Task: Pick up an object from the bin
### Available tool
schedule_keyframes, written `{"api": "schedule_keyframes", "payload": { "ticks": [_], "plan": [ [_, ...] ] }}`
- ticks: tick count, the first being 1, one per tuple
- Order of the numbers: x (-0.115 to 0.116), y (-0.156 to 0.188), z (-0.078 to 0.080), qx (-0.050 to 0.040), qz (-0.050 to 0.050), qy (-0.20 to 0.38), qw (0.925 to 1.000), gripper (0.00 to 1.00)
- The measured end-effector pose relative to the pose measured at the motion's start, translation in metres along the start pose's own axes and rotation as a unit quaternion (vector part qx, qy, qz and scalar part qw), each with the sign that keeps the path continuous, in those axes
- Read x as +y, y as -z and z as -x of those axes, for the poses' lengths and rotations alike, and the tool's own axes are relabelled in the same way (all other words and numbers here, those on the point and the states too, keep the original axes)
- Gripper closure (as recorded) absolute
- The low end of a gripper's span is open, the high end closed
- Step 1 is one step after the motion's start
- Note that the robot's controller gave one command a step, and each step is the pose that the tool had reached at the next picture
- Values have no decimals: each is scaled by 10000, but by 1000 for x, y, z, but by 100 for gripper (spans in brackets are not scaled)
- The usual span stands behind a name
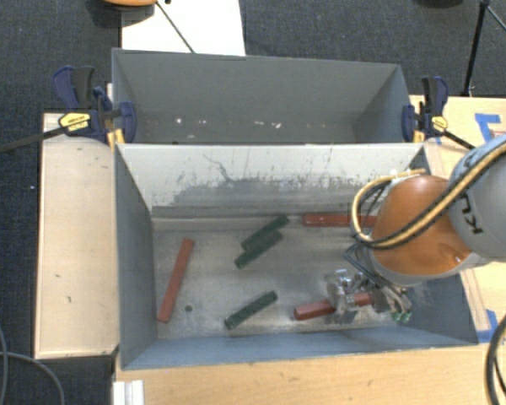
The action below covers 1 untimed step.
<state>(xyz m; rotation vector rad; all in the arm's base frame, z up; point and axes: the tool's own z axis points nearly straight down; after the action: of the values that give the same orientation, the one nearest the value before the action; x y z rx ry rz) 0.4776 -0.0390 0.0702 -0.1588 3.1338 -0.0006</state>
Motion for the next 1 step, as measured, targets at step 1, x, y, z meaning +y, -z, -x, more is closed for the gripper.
{"api": "schedule_keyframes", "payload": {
  "ticks": [1],
  "plan": [
    [0, 0, 0, 0, 1, 1, 10000, 100]
  ]
}}
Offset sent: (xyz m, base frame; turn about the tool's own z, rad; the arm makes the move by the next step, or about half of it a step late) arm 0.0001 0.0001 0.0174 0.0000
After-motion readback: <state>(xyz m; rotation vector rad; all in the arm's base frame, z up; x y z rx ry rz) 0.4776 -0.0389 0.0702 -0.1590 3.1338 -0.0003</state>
